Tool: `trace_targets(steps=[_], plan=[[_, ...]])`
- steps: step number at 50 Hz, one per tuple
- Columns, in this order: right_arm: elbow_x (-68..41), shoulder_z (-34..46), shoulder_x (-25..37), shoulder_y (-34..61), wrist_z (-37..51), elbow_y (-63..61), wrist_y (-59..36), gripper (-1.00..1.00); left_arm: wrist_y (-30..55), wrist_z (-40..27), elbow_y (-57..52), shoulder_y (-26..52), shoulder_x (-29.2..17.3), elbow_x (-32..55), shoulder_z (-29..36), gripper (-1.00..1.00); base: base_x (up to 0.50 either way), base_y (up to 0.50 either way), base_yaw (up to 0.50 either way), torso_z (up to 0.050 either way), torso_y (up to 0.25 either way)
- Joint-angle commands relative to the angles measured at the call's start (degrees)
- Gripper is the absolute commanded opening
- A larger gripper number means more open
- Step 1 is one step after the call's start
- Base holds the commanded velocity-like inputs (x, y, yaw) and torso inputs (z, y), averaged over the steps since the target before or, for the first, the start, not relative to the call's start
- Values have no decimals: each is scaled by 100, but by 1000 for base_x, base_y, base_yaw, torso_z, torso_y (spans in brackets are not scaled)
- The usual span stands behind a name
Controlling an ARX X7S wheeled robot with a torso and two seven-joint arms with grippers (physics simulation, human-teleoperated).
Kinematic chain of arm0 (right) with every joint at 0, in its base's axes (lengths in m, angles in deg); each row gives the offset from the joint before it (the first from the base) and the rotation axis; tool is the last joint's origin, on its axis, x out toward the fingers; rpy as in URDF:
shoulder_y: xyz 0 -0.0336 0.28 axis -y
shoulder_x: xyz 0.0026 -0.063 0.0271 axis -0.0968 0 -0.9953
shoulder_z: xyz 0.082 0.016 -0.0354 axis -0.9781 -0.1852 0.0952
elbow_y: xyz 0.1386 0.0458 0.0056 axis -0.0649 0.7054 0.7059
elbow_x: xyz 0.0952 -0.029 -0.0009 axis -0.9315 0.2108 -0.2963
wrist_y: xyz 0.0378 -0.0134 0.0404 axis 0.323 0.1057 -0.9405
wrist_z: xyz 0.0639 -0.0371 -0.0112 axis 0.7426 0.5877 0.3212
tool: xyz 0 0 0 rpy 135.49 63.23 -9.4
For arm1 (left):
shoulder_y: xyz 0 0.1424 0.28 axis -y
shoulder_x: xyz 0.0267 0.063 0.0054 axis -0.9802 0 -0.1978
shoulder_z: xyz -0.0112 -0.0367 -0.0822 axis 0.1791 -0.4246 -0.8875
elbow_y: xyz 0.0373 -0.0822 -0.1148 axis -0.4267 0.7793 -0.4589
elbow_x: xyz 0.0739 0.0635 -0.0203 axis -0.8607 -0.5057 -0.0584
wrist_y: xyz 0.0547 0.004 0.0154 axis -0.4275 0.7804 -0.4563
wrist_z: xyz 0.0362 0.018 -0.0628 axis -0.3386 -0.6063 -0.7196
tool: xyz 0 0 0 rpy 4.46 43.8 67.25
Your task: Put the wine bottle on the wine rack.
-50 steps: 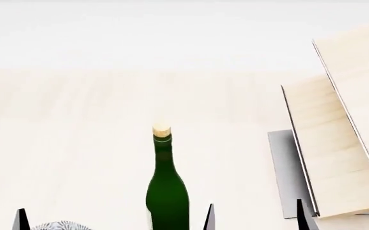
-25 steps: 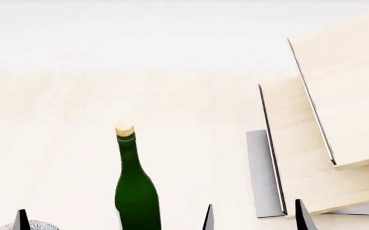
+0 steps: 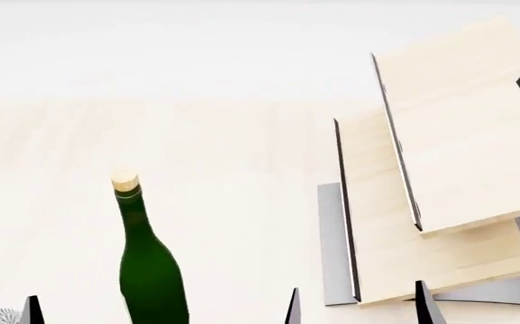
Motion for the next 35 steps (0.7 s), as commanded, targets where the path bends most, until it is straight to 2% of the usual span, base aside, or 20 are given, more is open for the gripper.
trace_targets(steps=[1,35], plan=[[-5,11,26,9,29,-32,-30,100,29,-17,-31,8,-20,-9,23,100,0,-141,0,0,0],[3,81,68,22,89,20,17,100,-2,-88,14,25,-65,-21,103,100,0,-134,0,0,0]])
